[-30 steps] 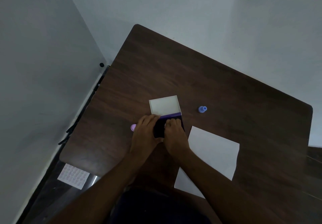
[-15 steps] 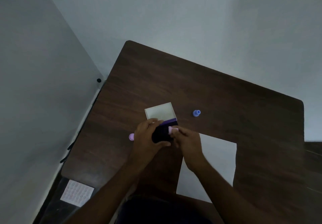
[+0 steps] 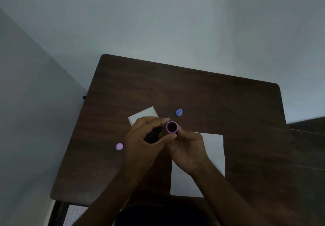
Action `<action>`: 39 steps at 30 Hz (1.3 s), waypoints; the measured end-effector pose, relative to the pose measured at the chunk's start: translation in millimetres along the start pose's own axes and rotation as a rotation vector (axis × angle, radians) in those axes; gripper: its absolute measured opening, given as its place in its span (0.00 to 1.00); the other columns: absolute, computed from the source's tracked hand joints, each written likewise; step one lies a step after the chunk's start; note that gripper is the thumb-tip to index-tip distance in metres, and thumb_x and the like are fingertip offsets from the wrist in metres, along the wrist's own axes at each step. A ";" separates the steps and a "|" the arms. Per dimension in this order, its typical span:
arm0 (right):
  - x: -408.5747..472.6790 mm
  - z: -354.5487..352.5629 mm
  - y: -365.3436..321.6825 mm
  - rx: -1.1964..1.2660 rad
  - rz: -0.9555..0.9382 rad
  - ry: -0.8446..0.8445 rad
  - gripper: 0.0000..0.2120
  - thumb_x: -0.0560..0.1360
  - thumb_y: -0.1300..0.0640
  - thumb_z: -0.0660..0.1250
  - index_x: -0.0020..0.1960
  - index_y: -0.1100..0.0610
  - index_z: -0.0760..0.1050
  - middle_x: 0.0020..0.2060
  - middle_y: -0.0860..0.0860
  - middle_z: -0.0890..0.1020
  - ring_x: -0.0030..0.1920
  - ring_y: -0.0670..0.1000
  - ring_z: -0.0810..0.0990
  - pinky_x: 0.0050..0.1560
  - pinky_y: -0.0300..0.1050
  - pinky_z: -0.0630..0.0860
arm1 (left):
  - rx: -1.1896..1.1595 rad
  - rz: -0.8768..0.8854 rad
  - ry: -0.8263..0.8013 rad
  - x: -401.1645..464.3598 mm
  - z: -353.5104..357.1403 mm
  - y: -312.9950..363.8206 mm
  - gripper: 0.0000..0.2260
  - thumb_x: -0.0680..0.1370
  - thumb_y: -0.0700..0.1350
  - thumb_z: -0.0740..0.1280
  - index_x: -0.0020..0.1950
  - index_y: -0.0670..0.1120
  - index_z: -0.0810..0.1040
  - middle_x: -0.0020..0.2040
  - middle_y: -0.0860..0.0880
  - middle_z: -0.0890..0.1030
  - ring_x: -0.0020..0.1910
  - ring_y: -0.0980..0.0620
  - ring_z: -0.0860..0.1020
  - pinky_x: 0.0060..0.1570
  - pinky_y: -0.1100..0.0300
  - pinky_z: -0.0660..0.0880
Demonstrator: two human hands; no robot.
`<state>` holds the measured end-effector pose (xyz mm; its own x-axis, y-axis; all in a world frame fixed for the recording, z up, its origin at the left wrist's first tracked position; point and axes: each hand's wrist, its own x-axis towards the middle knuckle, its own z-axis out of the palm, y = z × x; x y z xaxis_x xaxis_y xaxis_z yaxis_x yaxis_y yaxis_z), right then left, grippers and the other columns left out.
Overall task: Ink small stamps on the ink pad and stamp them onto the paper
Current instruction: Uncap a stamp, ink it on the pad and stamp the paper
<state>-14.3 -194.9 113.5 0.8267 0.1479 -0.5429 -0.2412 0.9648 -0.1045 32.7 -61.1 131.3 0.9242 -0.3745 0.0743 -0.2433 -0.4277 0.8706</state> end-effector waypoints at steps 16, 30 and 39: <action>-11.4 3.1 -7.1 0.108 -0.029 -0.017 0.32 0.53 0.70 0.80 0.56 0.70 0.77 0.54 0.67 0.80 0.45 0.61 0.83 0.40 0.46 0.81 | 0.082 0.098 0.024 -2.0 12.8 11.7 0.22 0.65 0.55 0.74 0.54 0.48 0.75 0.50 0.51 0.78 0.50 0.61 0.71 0.53 0.67 0.63; -24.4 -30.5 -32.9 -0.127 -0.110 0.009 0.16 0.70 0.62 0.71 0.57 0.64 0.78 0.56 0.62 0.81 0.51 0.54 0.81 0.52 0.47 0.80 | 0.034 0.051 -0.069 9.0 40.2 10.0 0.18 0.66 0.50 0.77 0.53 0.46 0.81 0.52 0.47 0.81 0.54 0.52 0.76 0.56 0.61 0.72; -37.3 -78.0 -58.4 -0.610 -0.215 0.186 0.16 0.73 0.55 0.70 0.56 0.63 0.78 0.45 0.58 0.82 0.40 0.51 0.78 0.40 0.42 0.77 | -0.124 -0.168 -0.278 3.5 82.6 -14.5 0.13 0.66 0.53 0.73 0.45 0.67 0.75 0.46 0.72 0.75 0.50 0.69 0.74 0.43 0.80 0.69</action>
<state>-70.7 -273.8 74.8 0.8001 -0.1269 -0.5862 -0.3701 0.6647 -0.6490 15.1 -124.1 78.8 0.8289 -0.5242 -0.1953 -0.0413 -0.4056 0.9131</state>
